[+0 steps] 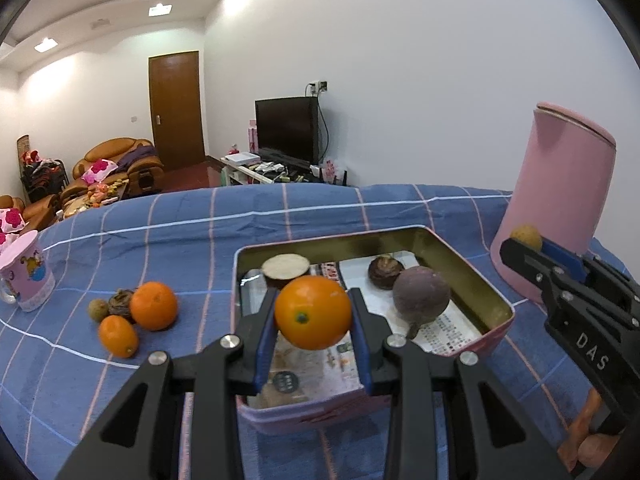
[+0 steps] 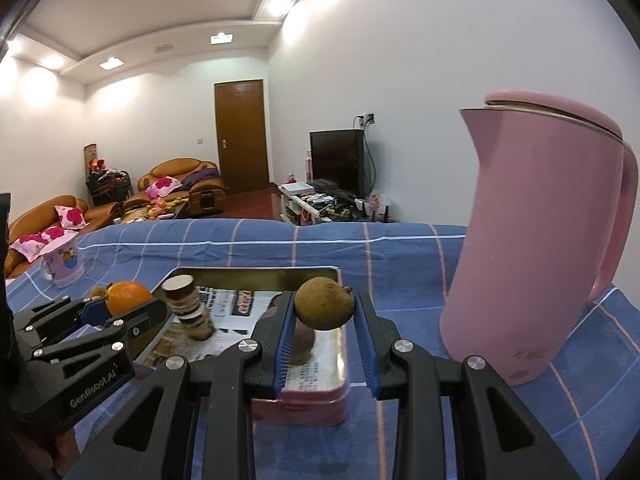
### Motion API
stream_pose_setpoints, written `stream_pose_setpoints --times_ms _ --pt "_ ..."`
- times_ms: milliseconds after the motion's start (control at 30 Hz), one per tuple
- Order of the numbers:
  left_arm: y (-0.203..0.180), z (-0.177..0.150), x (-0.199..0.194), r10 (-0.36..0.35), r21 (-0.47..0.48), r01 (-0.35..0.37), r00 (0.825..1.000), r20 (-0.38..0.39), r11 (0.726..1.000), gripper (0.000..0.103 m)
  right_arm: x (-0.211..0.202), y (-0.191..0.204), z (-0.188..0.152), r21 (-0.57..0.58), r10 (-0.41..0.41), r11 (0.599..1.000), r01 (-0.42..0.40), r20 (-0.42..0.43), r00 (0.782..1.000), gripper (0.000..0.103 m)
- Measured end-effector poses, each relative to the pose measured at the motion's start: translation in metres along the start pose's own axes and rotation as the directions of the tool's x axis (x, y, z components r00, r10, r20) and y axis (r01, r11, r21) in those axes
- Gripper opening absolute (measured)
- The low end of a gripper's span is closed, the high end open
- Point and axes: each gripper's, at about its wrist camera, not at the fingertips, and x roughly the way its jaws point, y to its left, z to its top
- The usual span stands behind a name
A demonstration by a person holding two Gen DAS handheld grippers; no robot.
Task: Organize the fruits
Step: 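Carry the orange and kiwi over the pink tin box, then lower the orange onto the cake stack while the right lowers the kiwi into the box, opening both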
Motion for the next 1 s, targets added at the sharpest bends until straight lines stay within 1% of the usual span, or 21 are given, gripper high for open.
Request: stream_pose_setpoints --times_ms 200,400,500,700,1000 --pt "-0.008 0.004 0.011 -0.005 -0.004 0.005 1.000 -0.024 1.000 0.035 0.006 -0.004 0.004 -0.010 -0.051 0.999 0.051 0.015 0.999 0.031" --pt "-0.014 0.011 0.022 0.011 0.002 -0.011 0.999 -0.034 1.000 0.035 0.013 -0.003 0.009 -0.021 -0.069 0.997 0.069 0.022 0.997 0.031" --pt "-0.015 0.015 0.029 0.039 0.006 -0.038 0.998 -0.040 0.999 0.035 0.020 -0.004 0.013 -0.012 -0.074 0.997 0.074 0.017 0.997 0.031" --pt "-0.013 0.020 0.040 0.069 -0.007 -0.069 0.997 -0.046 0.998 0.035 0.036 -0.002 0.019 -0.008 -0.072 0.997 0.072 0.002 0.997 0.031" --pt "-0.007 0.024 0.048 0.087 -0.027 -0.090 0.993 -0.074 0.996 0.035 0.049 0.005 0.024 -0.003 -0.056 0.998 0.056 -0.024 0.998 0.031"
